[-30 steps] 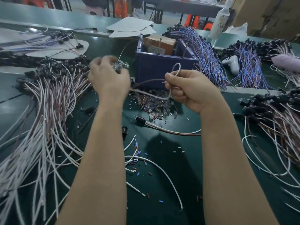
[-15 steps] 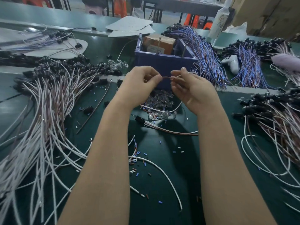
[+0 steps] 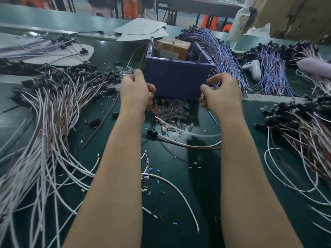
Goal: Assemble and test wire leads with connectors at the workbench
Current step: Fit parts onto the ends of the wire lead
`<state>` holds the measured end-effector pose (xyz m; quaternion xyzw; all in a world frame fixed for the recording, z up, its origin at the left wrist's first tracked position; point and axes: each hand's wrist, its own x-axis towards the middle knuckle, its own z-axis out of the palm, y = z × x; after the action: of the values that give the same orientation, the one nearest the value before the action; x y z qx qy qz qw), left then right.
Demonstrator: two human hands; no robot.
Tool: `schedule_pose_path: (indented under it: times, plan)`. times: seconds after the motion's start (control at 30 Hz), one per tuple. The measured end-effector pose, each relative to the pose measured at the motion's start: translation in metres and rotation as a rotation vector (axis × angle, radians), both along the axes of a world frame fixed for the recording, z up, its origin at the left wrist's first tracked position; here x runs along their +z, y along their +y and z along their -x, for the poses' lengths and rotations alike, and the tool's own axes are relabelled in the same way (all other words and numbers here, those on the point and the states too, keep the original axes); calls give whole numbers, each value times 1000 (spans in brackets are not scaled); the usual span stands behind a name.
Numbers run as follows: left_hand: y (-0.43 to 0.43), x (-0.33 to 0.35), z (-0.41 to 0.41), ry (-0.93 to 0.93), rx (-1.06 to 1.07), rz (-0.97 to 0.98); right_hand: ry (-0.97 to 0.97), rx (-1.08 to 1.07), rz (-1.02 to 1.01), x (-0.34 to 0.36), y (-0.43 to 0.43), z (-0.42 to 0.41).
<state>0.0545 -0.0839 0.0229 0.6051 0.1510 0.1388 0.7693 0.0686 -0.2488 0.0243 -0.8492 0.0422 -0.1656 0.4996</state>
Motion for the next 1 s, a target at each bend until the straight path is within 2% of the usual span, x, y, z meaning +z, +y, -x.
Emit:
schedule_pose_path:
  times: [0.13, 0.17, 0.27, 0.4, 0.47, 0.53, 0.6, 0.83, 0.9, 1.0]
  plan:
    - [1, 4, 4, -54, 17, -58, 116, 267, -266, 15, 8, 4]
    - [2, 5, 4, -69, 28, -70, 138, 298, -243, 18, 8, 6]
    - [3, 14, 5, -93, 22, -47, 137, 263, -27, 22, 5, 10]
    - [-8, 23, 5, -85, 4, -27, 38, 148, 324, 27, 1, 14]
    - [-12, 25, 2, -62, 14, -79, -20, 87, 327, 29, 0, 14]
    - [-15, 25, -2, -55, 9, -82, -56, 64, 183, 27, 3, 10]
    - [-17, 24, -4, -53, -1, -56, -54, 85, -90, 22, 9, 6]
    - [-21, 17, -16, -30, -52, -55, 85, 72, -701, 13, 15, -19]
    - [-22, 18, -19, -30, -78, -71, 82, 54, -790, 15, 14, -23]
    - [-26, 15, -23, 4, -137, -83, -4, 57, -796, 12, 15, -25]
